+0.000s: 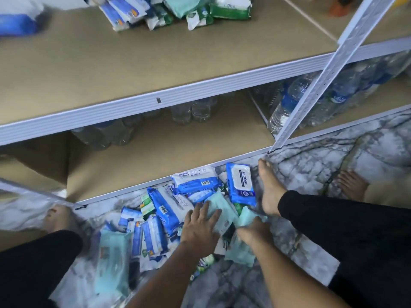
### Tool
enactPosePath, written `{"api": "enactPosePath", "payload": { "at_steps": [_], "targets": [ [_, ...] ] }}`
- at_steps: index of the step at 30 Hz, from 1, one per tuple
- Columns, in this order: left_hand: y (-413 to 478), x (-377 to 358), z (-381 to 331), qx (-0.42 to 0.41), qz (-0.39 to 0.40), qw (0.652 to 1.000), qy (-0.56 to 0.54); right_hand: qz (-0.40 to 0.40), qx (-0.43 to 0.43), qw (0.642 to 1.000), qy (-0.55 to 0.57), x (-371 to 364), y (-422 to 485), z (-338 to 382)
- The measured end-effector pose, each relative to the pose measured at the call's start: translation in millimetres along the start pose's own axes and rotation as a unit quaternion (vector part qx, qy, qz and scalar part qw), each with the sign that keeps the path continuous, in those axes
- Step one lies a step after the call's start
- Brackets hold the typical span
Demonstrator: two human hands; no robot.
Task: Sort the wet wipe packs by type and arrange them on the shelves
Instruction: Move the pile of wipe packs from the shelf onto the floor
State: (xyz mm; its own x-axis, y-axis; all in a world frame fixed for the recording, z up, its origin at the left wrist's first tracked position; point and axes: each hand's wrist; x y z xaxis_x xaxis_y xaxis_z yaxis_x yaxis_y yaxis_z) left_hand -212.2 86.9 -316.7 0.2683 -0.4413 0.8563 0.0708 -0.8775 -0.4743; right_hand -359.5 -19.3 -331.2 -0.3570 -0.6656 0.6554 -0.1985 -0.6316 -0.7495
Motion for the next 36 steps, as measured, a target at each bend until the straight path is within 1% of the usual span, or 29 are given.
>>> {"api": "enactPosePath", "payload": {
  "at_steps": [2,5,9,11,13,14,17,19,22,25,30,32,36],
  "targets": [
    [-8.9,14.1,-0.2,0.021,-0.023,0.999,-0.027,-0.027,0.051,0.998,0.033,13.2,-17.9,13.8],
    [-18.5,40.2,2.9,0.046,-0.065,0.995,-0.061,-0.043,0.136,0.985,0.101,38.0,-49.2,45.8],
    [-27.6,89.2,13.5,0.053,-0.185,0.977,-0.087,-0.068,0.253,0.944,0.202,84.0,-100.7,90.1],
    [-32.3,119.6,19.0,0.047,-0.229,0.969,-0.078,-0.086,0.309,0.920,0.226,107.0,-123.2,107.4],
    [-42.3,156.9,24.3,0.041,-0.289,0.954,-0.066,-0.115,0.370,0.891,0.238,133.7,-146.3,124.8],
    [-47.9,176.7,26.5,0.034,-0.320,0.945,-0.063,-0.124,0.390,0.882,0.232,146.7,-156.4,132.3],
    [-60.3,230.3,34.4,-0.008,-0.413,0.910,-0.046,-0.159,0.442,0.857,0.212,184.9,-180.3,152.7],
    [-67.0,260.2,38.6,-0.028,-0.451,0.892,-0.024,-0.189,0.463,0.838,0.218,207.8,-189.2,164.3],
    [-68.5,297.4,51.0,-0.048,-0.477,0.877,-0.012,-0.208,0.475,0.829,0.210,240.3,-195.1,185.7],
    [-56.6,329.5,67.2,-0.052,-0.496,0.867,-0.012,-0.233,0.489,0.810,0.225,273.8,-196.6,212.9],
    [-9.5,381.7,87.0,-0.027,-0.500,0.866,-0.015,-0.251,0.511,0.798,0.198,312.2,-184.1,265.2],
    [14.8,400.8,93.4,-0.029,-0.489,0.872,-0.017,-0.244,0.509,0.806,0.179,322.7,-167.5,290.8],
    [67.9,426.3,100.8,-0.023,-0.436,0.899,-0.045,-0.231,0.489,0.834,0.110,337.9,-128.9,334.7]
  ]
}}
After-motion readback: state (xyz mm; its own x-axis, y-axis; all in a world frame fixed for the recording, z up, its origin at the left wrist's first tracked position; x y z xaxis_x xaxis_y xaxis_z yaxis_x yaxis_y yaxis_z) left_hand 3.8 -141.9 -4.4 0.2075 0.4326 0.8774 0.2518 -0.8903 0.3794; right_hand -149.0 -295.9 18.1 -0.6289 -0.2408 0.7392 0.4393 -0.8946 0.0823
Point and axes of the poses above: each hand's wrist, its own y-axis towards the middle knuckle, its own x-axis out of the back of the hand, z = x × y, and after that the axes turned 9 degrees about -x, right-handed
